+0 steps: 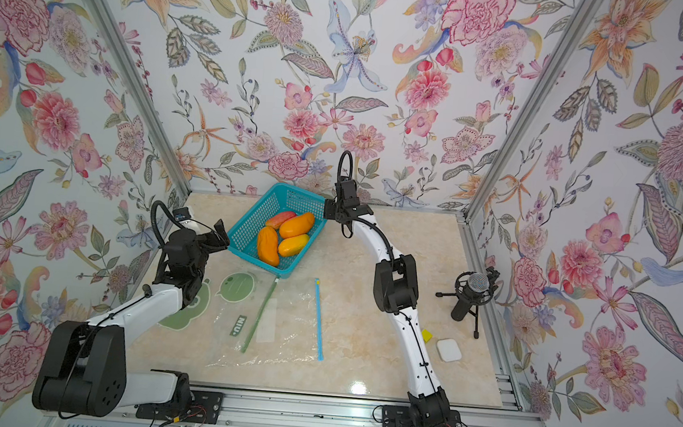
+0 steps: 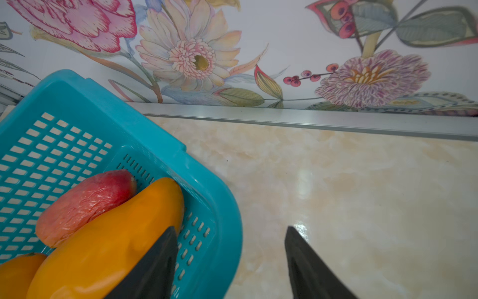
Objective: Place the mango in a zip-top bag and seal the zipper
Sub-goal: Move the basket to the center of the board.
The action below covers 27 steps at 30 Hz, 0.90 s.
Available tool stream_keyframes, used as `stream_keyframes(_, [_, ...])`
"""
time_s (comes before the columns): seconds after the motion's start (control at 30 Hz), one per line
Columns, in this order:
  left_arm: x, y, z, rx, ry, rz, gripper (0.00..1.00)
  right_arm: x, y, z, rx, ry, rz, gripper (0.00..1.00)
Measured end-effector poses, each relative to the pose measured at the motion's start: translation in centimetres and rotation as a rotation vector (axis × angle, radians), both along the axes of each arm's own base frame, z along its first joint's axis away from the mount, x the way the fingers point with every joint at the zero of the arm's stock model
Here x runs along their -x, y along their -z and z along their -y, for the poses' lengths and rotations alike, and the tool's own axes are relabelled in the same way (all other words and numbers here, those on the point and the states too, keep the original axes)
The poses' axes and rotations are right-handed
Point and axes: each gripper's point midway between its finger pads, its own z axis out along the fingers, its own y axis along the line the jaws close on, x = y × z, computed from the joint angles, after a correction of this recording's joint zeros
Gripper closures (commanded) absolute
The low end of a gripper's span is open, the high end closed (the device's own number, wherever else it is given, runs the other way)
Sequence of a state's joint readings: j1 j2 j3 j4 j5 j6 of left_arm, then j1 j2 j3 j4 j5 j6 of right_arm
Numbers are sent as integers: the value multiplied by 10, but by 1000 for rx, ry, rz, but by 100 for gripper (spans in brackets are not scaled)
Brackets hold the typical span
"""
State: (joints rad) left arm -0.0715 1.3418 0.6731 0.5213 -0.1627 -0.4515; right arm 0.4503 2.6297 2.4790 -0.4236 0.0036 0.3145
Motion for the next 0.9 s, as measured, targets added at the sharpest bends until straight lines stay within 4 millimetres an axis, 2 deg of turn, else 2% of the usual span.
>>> stream_keyframes(0.1, [-3,6,3,30,0,-26,1,1,-2,-1,-4,1,-1,52])
stream_keyframes(0.3, [-11,33,11,85,1,-124,1,2,-2,-3,-12,9,-5,69])
stream_keyframes(0.43, [-17,49,25,107,38,-179,1,1,-2,-1,-31,41,-15,75])
stream_keyframes(0.6, [-31,63,36,139,77,-220,1,8,-2,14,-14,115,-37,84])
stream_keyframes(0.77, [-49,84,56,173,144,-269,1,21,-1,33,41,185,-63,95])
stream_keyframes(0.9, [-52,85,73,184,193,-281,1,24,-2,46,59,255,-66,100])
